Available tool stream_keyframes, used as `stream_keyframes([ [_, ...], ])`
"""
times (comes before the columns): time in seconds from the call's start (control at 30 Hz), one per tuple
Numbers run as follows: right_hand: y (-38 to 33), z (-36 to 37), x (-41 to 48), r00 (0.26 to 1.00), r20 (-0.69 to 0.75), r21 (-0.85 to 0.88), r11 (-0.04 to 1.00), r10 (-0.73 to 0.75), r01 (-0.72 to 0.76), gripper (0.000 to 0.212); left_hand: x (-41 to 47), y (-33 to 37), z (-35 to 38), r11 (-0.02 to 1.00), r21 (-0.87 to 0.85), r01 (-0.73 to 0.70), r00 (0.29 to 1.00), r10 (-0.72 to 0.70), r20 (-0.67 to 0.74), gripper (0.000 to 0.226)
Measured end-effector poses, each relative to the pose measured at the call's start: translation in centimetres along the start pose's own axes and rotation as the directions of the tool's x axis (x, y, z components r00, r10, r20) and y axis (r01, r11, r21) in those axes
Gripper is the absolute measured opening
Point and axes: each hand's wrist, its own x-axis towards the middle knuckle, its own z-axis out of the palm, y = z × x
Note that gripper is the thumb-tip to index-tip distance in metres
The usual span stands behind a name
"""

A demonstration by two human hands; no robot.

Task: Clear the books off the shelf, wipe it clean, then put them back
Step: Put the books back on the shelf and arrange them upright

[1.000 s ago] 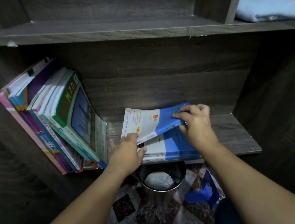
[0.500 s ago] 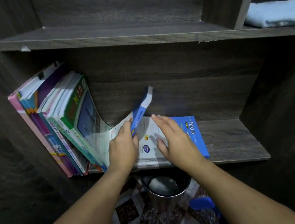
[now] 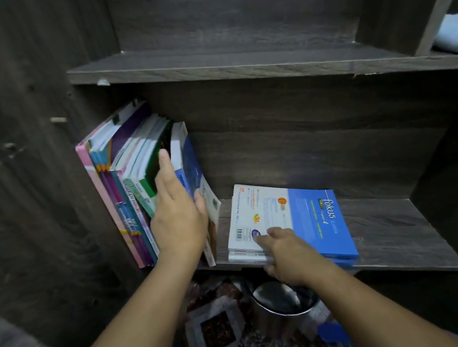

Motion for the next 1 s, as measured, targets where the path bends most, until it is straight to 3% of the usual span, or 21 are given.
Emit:
stream_keyframes([
  [0.17,-0.4,0.2,0.1,0.999,0.033,-0.049,0.999,0.018,-0.017,0.072,0.6,-0.2,-1.4,0.933,0.359,0.005,1.000,-0.001,-0.009,0.089],
  [0.27,-0.5,0.1,0.0,0.999,0.046,-0.048,0.999,0.023,-0.020,0.072,0.6,-0.1,-1.7,0.912,0.410,-0.003,0.994,0.047,-0.097,0.073],
  [0.4,-0.8,0.1,0.2,0.999,0.038,-0.059,0.998,0.023,-0.021,0.073,0.8,-1.0,-1.9,0.947,0.315,0.066,0.990,-0.023,-0.139,0.055],
  [0.6,-1.2,0.5,0.5,0.999,0.014,-0.073,0.997,0.030,-0.028,0.073,1.6,-3.1,-3.1,0.983,0.182,-0.035,0.973,0.075,-0.219,0.041],
  [0.8,-3.4,1.4,1.1,0.985,-0.084,-0.006,0.989,-0.148,0.148,0.067,2.0,-5.5,-4.2,0.989,-0.128,-0.070,0.956,0.030,-0.292,0.056],
  [1.0,-7.8,3.5,3.4,0.970,-0.141,0.103,0.971,-0.199,0.214,0.082,2.1,-7.0,-4.1,0.948,-0.306,-0.086,0.963,0.000,-0.270,0.045],
])
